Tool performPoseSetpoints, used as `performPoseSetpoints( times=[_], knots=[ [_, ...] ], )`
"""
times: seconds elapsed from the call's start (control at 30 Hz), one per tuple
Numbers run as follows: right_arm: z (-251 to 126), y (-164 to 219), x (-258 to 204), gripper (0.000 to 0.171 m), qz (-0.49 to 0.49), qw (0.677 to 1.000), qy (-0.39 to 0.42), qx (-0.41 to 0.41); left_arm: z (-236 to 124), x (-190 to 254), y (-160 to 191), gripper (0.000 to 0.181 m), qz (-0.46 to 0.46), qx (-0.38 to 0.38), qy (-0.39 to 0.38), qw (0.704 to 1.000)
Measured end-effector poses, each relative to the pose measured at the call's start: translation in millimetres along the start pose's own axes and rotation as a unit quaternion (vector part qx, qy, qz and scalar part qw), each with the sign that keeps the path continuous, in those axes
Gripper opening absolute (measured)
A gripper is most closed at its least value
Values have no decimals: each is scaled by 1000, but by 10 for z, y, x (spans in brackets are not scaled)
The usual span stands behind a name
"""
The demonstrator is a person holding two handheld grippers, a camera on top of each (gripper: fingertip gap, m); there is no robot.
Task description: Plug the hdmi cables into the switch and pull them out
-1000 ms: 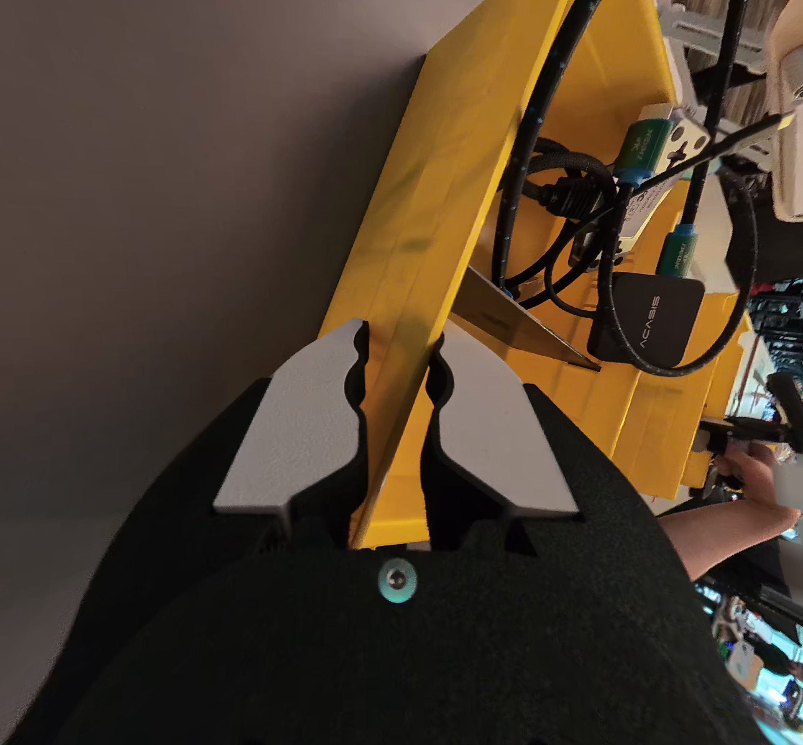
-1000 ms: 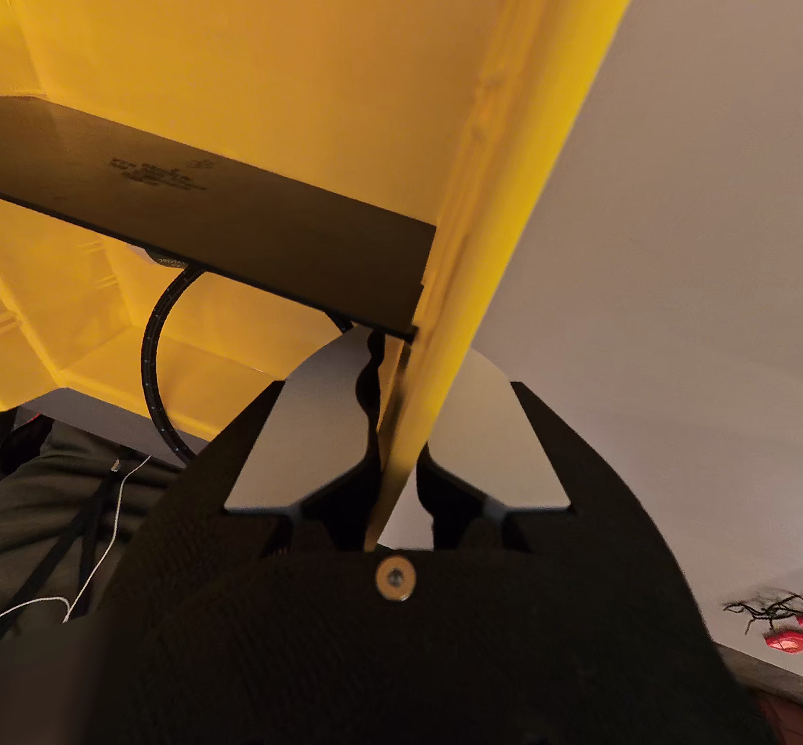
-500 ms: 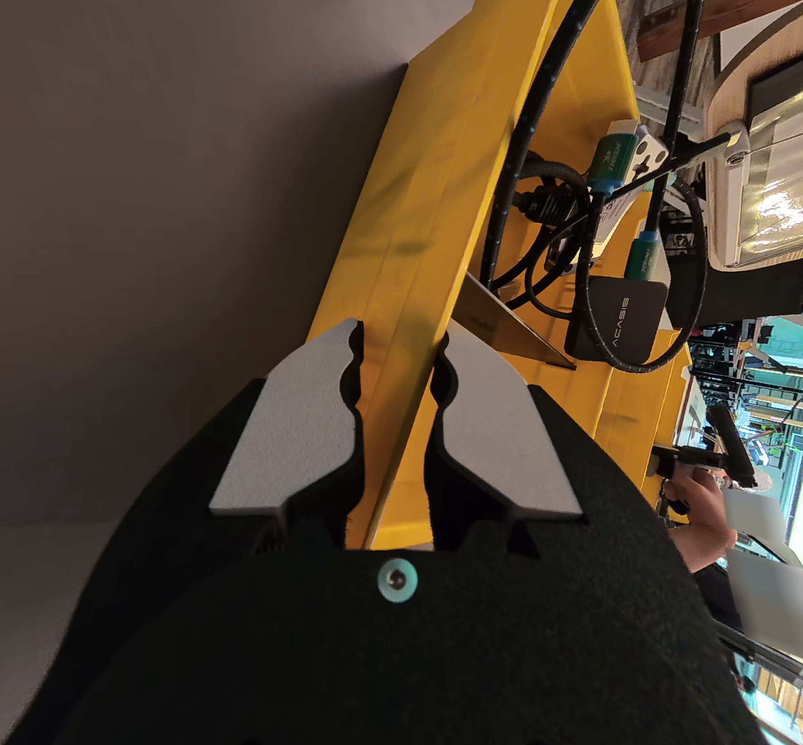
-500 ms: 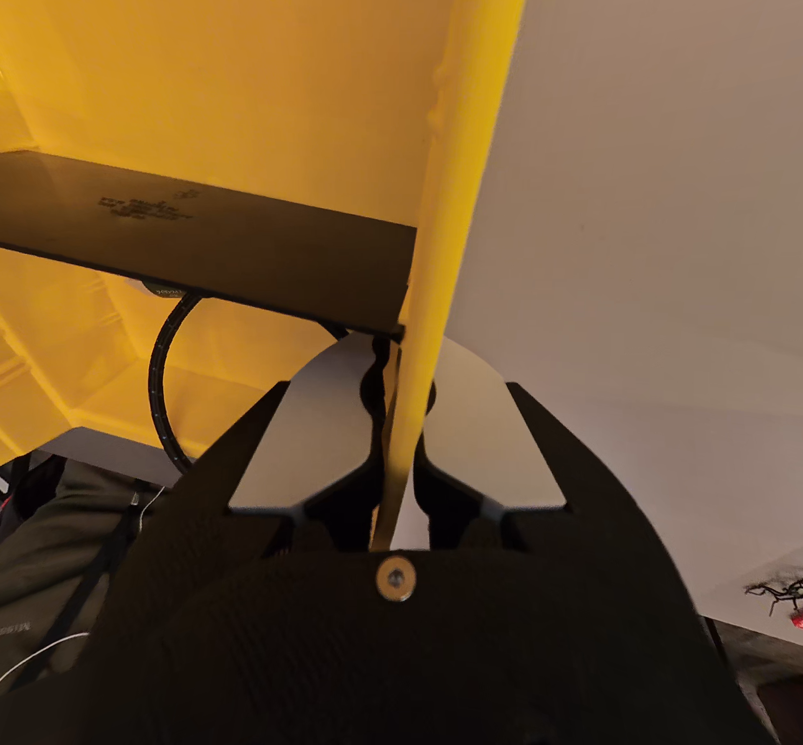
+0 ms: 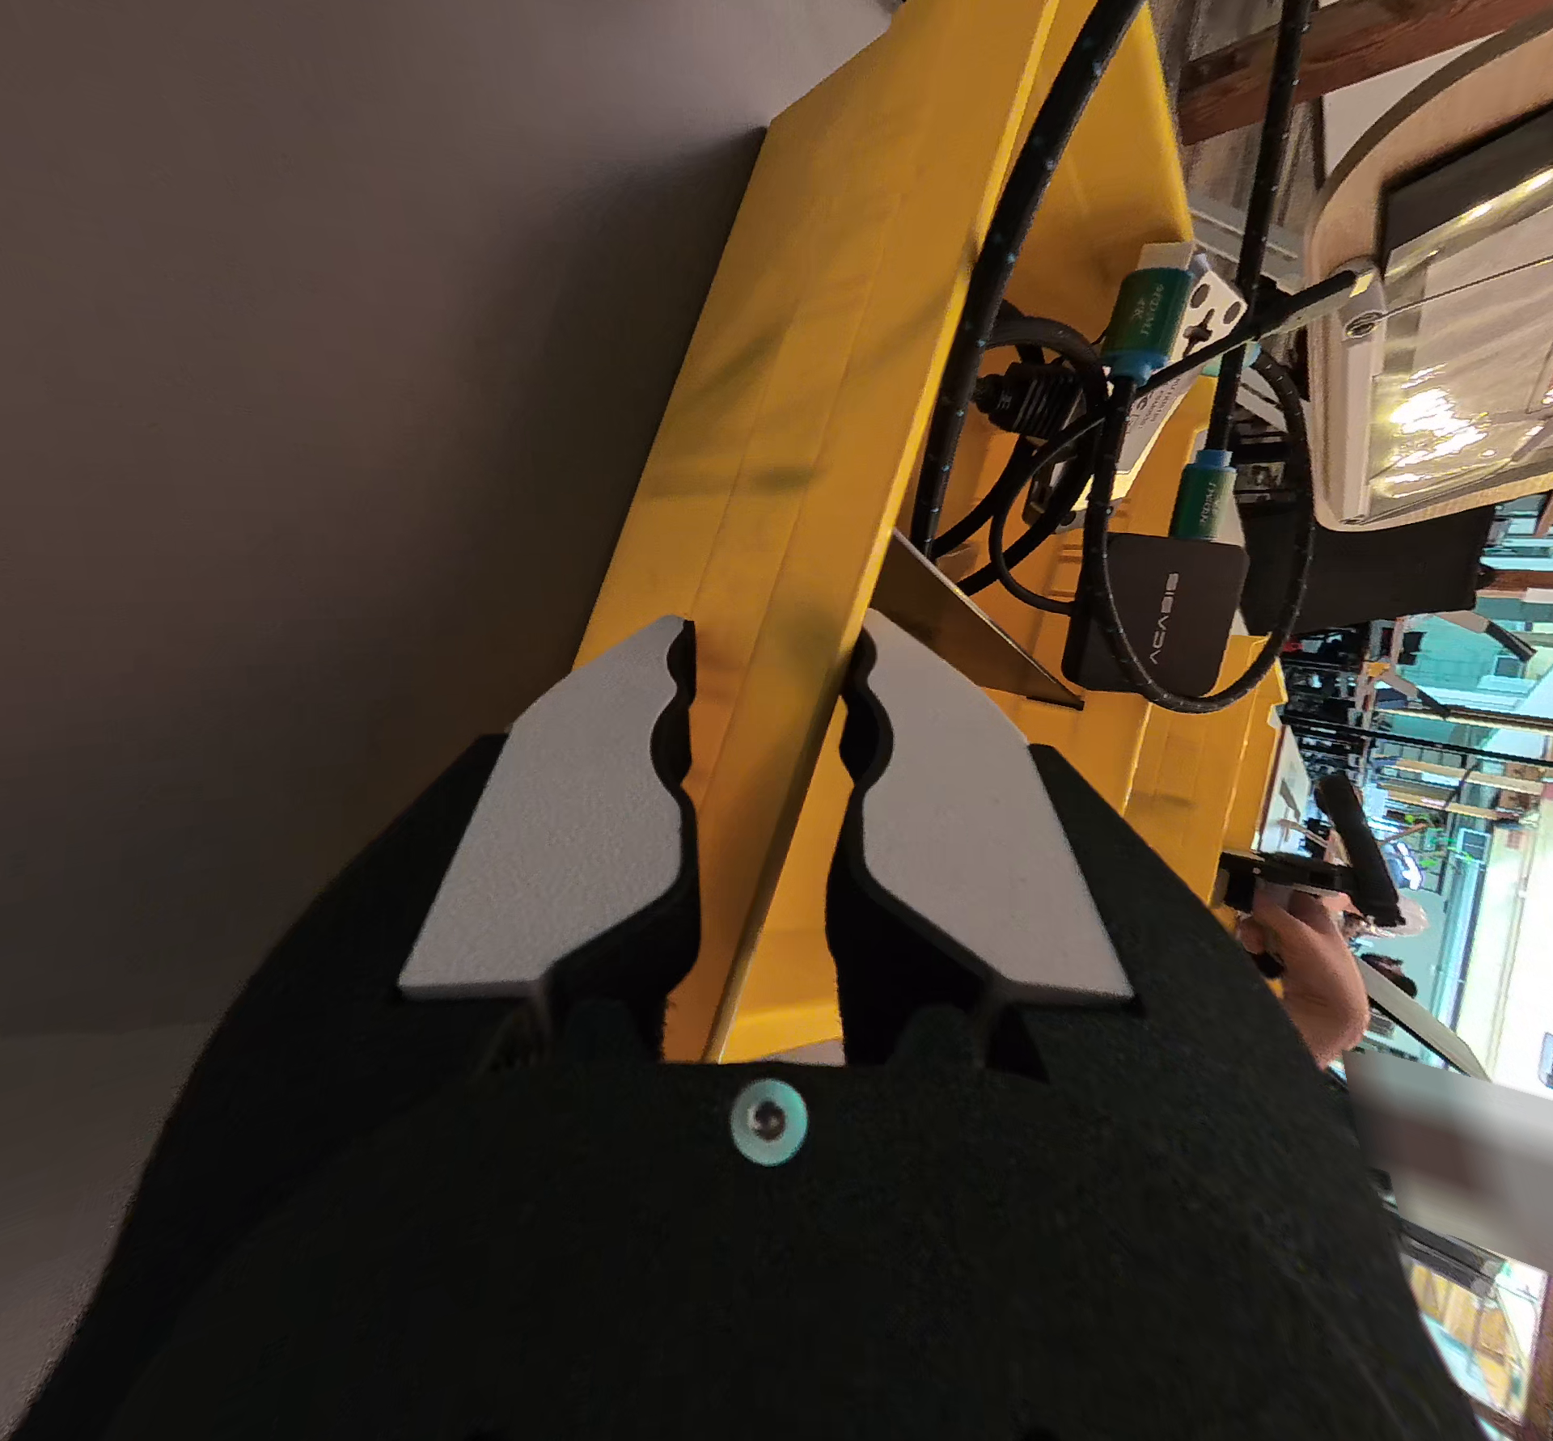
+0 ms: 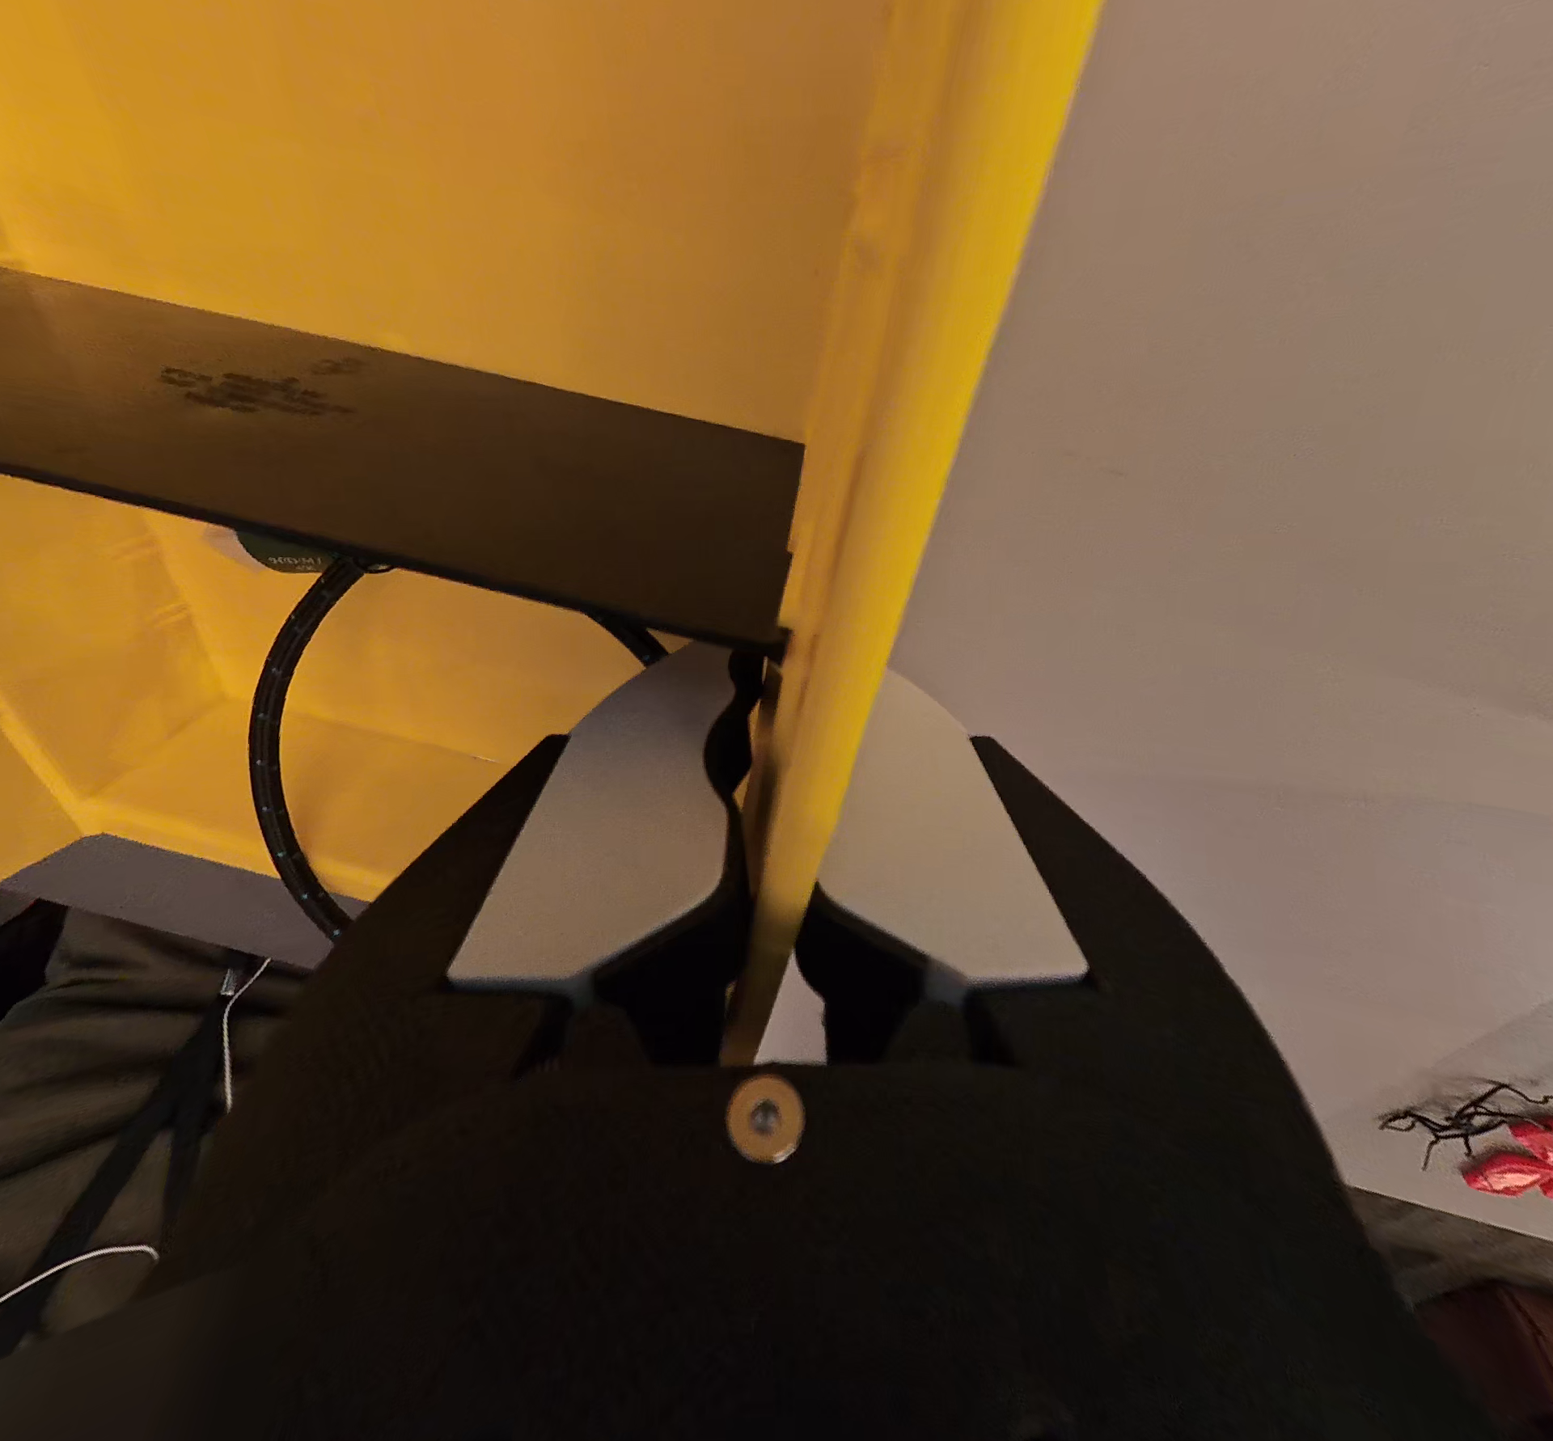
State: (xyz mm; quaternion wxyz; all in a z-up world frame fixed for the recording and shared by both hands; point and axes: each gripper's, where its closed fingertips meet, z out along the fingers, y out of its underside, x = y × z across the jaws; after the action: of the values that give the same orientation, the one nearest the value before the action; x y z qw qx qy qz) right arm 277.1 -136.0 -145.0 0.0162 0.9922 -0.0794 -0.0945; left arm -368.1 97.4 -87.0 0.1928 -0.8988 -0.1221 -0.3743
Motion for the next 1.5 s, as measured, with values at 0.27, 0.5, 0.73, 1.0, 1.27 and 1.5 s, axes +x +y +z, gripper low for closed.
performPoseSetpoints(
  times=[0.27, 0.5, 0.73, 1.0, 1.27, 1.5],
  knots=[
    [-177, -7, 11, 22, 20, 999, -28, 40, -489, 334, -256, 18, 23, 29, 122, 992],
    [-1149, -149, -9, 23, 8, 965, 52, 258, -979, 815, -399, 21, 193, 96, 139, 967],
    [-2405, -199, -228, 25, -2, 828, 171, 534, -1533, 1594, -247, 22, 375, 167, 136, 902],
    [-3130, 40, -631, 60, -35, 649, 317, 690, -1856, 2063, 19, 42, 478, 268, 58, 835],
    [-3142, -13, -974, 69, -75, 616, 339, 707, -1648, 2196, 397, 81, 559, 258, 22, 788],
    [-3096, -107, -1082, 81, -89, 608, 352, 706, -1517, 2383, 501, 90, 645, 307, -82, 695]
  ],
)
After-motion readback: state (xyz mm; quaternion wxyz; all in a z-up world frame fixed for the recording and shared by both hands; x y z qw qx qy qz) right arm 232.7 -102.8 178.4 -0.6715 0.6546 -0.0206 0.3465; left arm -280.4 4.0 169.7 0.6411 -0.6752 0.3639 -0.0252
